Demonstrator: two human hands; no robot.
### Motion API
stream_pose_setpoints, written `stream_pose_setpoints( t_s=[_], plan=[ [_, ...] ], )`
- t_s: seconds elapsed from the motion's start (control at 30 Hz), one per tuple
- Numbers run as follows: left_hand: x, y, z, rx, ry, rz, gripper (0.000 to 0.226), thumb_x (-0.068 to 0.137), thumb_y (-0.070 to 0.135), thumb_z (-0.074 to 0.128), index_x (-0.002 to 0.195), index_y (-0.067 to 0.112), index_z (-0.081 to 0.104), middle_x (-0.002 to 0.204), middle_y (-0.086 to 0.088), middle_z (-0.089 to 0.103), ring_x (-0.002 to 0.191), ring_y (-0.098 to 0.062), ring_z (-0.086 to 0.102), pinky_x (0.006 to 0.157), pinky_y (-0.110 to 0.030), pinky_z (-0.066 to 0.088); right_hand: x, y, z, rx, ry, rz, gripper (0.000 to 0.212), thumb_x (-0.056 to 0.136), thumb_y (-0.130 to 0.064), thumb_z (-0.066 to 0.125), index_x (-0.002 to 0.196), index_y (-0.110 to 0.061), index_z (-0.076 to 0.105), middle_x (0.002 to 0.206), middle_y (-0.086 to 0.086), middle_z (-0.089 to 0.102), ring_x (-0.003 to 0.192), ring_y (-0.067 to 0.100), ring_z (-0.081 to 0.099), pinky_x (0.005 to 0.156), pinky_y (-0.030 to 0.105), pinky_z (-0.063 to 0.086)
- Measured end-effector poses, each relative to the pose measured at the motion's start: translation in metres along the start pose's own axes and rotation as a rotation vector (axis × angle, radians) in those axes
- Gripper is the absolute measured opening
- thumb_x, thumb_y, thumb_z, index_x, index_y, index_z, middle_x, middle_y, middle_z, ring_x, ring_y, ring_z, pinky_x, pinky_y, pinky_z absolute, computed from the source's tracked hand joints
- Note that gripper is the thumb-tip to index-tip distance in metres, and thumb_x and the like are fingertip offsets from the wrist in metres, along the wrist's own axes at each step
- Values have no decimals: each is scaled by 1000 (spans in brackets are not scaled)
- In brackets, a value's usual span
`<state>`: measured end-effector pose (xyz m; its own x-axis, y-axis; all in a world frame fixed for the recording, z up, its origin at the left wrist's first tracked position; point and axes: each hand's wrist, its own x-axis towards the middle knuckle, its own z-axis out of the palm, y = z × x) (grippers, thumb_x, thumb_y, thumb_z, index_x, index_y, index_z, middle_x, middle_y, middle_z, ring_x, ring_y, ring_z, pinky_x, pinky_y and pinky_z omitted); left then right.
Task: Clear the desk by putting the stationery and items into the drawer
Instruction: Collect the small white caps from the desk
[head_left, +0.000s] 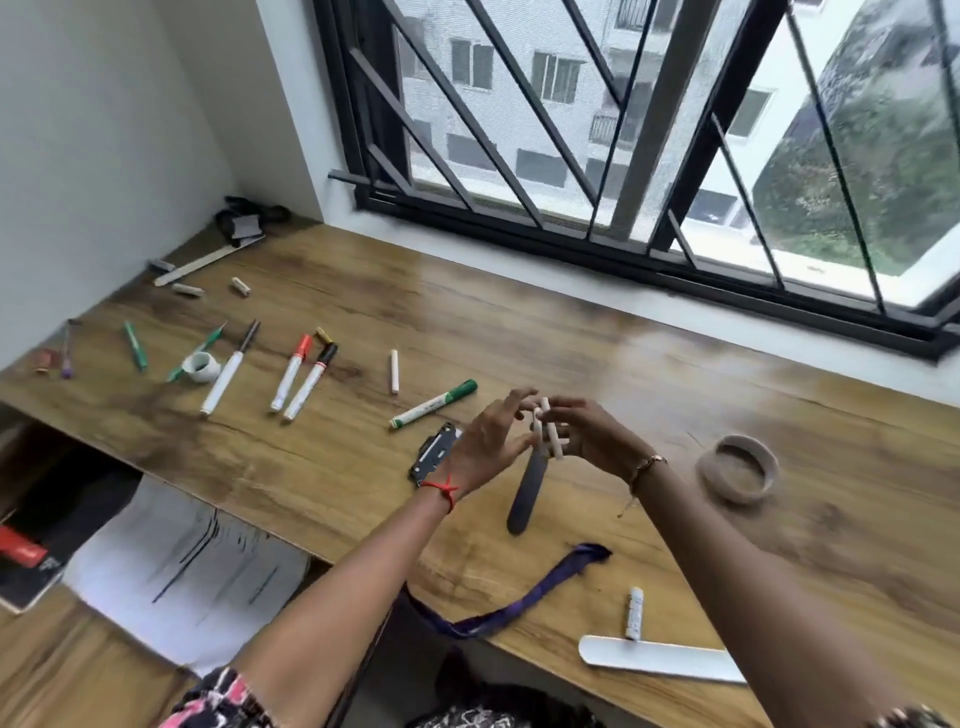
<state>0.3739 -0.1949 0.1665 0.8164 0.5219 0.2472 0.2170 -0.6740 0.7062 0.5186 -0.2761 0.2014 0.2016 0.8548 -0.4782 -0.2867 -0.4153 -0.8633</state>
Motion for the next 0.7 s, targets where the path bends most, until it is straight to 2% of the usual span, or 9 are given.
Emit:
stream_pose_setpoints(
  t_s=[0.13,0.23,0.37,0.47,0.6,0.7],
  plan=[
    [-10,-18,-20,8,17,-49,53,84,21,65,132,12,44,124,-5,59,112,-16,54,91,-25,42,16,1,29,0,29,17,25,89,6,48,113,12,54,78,16,57,56,19,64,53,29,57],
    [-12,-41,-37,55,38,-161,43,87,20,62,127,8,51,123,-9,58,117,-20,50,99,-29,40,30,3,41,34,60,84,24,89,9,46,112,10,52,77,18,56,56,21,65,52,30,57],
    [1,-78,-71,146,114,-384,27,85,6,59,110,-2,61,113,-19,61,109,-32,57,92,-32,42,42,-1,46,20,76,132,18,89,9,45,105,9,53,77,18,57,55,20,66,51,29,57],
    [14,-98,-91,179,181,-587,27,83,8,62,108,-5,62,111,-24,62,103,-36,59,85,-36,46,49,-5,43,14,97,143,12,89,10,46,98,8,54,77,19,58,55,20,66,55,30,58],
    [31,-112,-100,228,158,-664,23,82,14,66,92,-6,62,101,-25,64,97,-38,59,76,-39,46,55,-9,38,16,135,134,12,88,11,47,98,10,53,75,20,56,53,21,65,54,31,58],
    [37,-123,-98,252,122,-731,27,81,18,67,94,-5,63,101,-24,64,97,-38,60,76,-39,47,56,-12,32,-3,157,117,12,87,12,49,97,11,53,72,20,55,53,21,64,53,31,58]
  ],
)
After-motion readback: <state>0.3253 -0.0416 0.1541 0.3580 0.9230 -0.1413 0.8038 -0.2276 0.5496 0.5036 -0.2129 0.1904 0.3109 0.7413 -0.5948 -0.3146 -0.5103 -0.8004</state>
